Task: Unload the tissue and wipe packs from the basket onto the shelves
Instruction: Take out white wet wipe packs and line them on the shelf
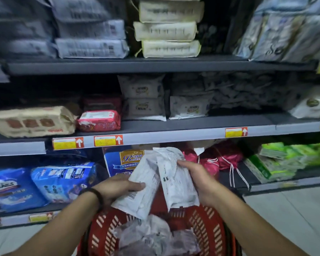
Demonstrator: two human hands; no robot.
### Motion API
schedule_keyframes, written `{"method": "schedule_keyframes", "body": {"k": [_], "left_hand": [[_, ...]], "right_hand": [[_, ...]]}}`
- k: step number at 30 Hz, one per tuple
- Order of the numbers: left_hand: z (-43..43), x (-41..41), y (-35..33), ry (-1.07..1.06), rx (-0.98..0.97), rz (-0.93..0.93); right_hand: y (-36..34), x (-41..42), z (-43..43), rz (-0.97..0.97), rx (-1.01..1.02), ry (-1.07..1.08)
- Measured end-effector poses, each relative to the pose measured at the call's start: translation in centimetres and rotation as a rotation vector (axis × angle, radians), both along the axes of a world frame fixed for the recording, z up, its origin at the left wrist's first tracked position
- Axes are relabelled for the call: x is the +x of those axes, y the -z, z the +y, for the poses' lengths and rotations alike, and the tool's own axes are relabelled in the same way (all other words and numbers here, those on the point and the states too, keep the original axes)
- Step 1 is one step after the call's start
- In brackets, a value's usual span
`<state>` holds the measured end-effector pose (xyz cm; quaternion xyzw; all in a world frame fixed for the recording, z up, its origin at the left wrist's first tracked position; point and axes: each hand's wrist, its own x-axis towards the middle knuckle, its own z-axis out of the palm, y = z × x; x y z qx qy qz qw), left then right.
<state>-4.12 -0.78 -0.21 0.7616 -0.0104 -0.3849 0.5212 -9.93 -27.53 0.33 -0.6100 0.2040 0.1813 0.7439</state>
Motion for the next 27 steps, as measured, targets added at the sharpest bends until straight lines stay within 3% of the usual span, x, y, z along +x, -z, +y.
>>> {"method": "schedule_keyframes", "body": {"k": [3, 7, 11, 14, 17, 22, 24, 27], "left_hand": [[-1.5, -0.3, -0.4, -0.086, -0.143, -0.01], [-2.7, -0.3, -1.5, -0.199, -0.238, -0.017], [-3.8, 0.2, -3.8, -0.267, -0.373, -0.105], [-5.1, 0.0, -5.0, -0.323, -0.58, -0.087], [-6.2, -0.3, -5.2, -0.376, -0.716, -0.061], [-6.9, -0.6, -6.7, -0.448, -0.788, 0.021], [-6.9, -0.5, -6.9, -0.442, -0.782, 0.03], [-6.8, -0.2, -6.9, -0.419, -0.721, -0.036]], "right_hand": [[-0.1, 0.1, 1.4, -0.02, -0.03, 0.105], [-1.4, 1.0, 1.8, -0.207, -0.075, 0.211], [-3.2, 1.2, 2.0, -0.573, -0.471, 0.325], [-3.2, 1.0, 2.8, -0.801, -0.616, 0.132], [-3.2, 0.1, 3.9, -0.884, -0.693, -0.015], [-2.5, 0.2, 3.4, -0.772, -0.788, 0.133], [-2.6, 0.4, 2.6, -0.651, -0.682, 0.108], [-2.9, 0.8, 2.1, -0.627, -0.497, 0.051]]}}
